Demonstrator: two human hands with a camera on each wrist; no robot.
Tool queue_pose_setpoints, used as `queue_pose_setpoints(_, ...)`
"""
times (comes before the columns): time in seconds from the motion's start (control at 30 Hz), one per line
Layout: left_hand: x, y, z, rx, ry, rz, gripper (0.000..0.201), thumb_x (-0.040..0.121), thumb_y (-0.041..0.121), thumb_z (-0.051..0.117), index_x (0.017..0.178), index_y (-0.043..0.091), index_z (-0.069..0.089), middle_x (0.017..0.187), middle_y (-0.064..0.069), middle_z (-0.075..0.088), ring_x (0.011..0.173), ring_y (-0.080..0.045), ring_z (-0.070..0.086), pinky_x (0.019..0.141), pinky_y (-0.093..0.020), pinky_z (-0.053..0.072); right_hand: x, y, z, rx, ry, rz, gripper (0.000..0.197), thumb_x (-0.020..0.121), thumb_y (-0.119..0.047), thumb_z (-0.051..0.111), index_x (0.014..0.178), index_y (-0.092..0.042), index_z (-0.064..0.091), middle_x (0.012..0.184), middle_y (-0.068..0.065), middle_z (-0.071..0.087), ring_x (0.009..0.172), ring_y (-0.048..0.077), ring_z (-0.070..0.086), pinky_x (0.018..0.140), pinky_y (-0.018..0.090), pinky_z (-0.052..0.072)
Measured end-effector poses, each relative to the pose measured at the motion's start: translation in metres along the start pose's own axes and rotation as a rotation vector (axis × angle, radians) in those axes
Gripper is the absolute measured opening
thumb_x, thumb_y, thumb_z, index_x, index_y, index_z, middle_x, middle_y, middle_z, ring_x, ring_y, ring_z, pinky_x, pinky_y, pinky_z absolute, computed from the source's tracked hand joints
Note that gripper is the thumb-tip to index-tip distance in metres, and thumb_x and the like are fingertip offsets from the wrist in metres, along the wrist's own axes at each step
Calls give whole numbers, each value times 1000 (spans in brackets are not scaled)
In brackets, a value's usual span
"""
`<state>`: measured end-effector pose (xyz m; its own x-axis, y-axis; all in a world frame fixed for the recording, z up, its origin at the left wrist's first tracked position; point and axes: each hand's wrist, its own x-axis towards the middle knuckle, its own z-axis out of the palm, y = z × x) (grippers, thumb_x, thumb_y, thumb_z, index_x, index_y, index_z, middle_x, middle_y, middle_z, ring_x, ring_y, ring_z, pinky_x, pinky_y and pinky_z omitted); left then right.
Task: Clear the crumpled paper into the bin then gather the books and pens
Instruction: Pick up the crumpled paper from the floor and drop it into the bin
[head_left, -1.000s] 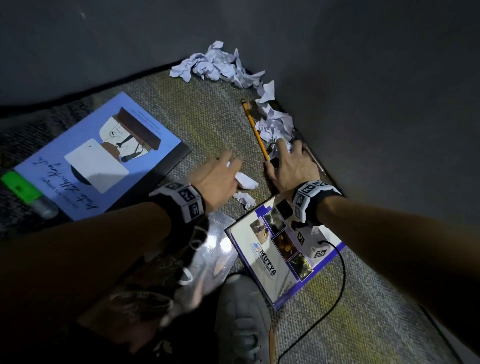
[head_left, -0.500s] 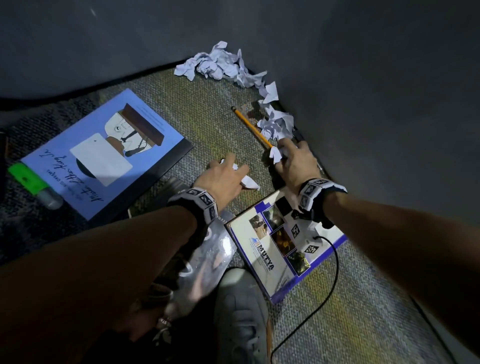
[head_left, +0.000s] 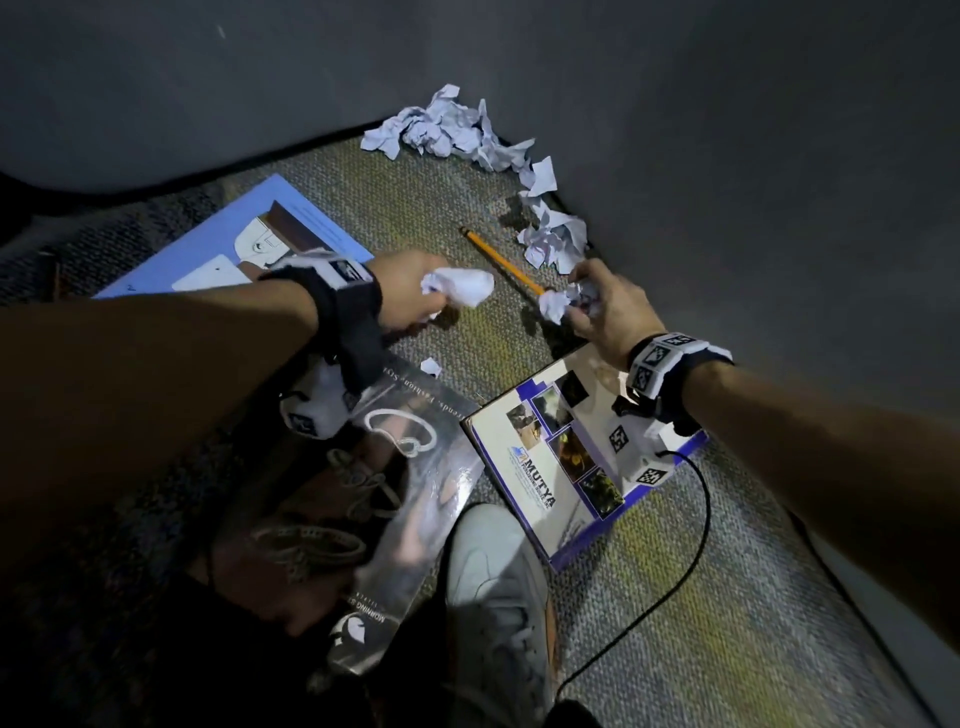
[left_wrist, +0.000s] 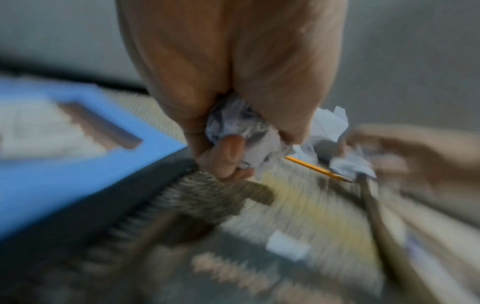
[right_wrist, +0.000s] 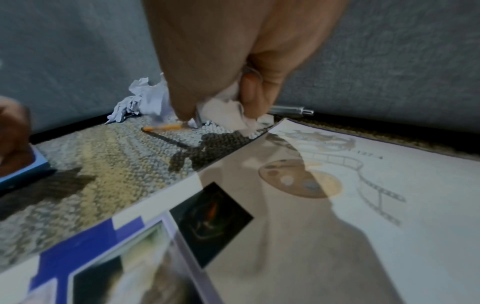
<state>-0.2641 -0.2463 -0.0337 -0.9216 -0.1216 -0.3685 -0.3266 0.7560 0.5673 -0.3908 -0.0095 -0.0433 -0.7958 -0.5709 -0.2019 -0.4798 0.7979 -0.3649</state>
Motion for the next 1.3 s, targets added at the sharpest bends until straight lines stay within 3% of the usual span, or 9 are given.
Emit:
queue_pose_setpoints(0.1, -12, -2, 10, 343, -128, 31, 29, 93, 20, 51, 119, 12, 55, 114, -18, 63, 105, -35, 58, 75, -32, 42, -1, -5, -2, 42, 4, 64, 54, 83, -42, 68, 125, -16, 45, 111, 16, 58, 98, 32, 57, 88, 42, 49)
queue_pose_setpoints(0.27, -16, 4, 32, 674, -279, 153, 38, 94, 28, 47, 130, 14, 44, 118, -18, 56, 105, -35, 57, 84, -39, 46, -1, -7, -10, 250, 82, 149, 50, 76, -58, 65, 113, -31, 45, 99, 6, 67, 88, 25, 67, 82, 47, 57)
queue_pose_setpoints(0.47, -8, 17, 42, 781, -321, 108, 36, 97, 22, 49, 130, 10, 45, 128, -17, 51, 115, -35, 53, 88, -40, 44, -1, -11, -12, 494, 127, 288, 20, 87, -32, 64, 105, -27, 58, 103, -1, 70, 64, 19, 68, 58, 42, 60)
queue_pose_setpoints(0.63, -7, 19, 35, 788, -379, 98, 28, 92, 14, 54, 119, 9, 57, 121, -16, 56, 109, -33, 58, 84, -37, 47, 4, -21, -8, 698, 54, 442, 52, 63, -36, 74, 112, -22, 66, 91, 7, 69, 62, 21, 63, 60, 36, 58)
queue_pose_setpoints(0.7, -5, 13, 27, 717, -364, 77, 9, 91, 16, 52, 88, 10, 58, 96, -13, 60, 95, -34, 60, 74, -35, 46, 5, -30, -7, 599, -30, 391, 36, 73, -31, 72, 107, -26, 64, 86, 6, 69, 59, 19, 61, 57, 29, 57)
queue_pose_setpoints(0.8, 1, 8, 23, 597, -369, 33, 36, 91, 23, 56, 60, 15, 38, 63, -5, 43, 75, -30, 49, 64, -32, 36, 8, -47, -5, 145, -251, 170, 37, 86, -28, 64, 122, -25, 59, 98, 4, 68, 65, 13, 60, 54, 23, 49)
queue_pose_setpoints(0.93, 8, 11, 25, 596, -455, -12, 40, 72, 44, 78, 64, 17, 50, 66, -4, 56, 68, -24, 56, 61, -29, 44, 9, -70, 11, -319, -344, -57, 45, 89, -30, 58, 133, -18, 52, 118, 10, 63, 105, 29, 61, 89, 39, 53)
queue_pose_setpoints(1.1, 6, 15, 23, 609, -476, -26, 43, 65, 45, 83, 83, 18, 56, 71, -5, 50, 62, -22, 46, 56, -26, 38, 7, -78, 34, -491, -323, -121, 35, 94, -31, 48, 125, -16, 44, 90, 17, 56, 77, 35, 60, 61, 39, 54)
queue_pose_setpoints(1.3, 3, 8, 30, 431, -333, -106, 31, 78, 27, 73, 65, 16, 48, 64, -8, 56, 51, -20, 46, 51, -25, 40, 16, -71, 35, -427, -349, -160, 22, 95, -32, 48, 110, -17, 52, 90, 13, 59, 82, 31, 60, 66, 36, 52)
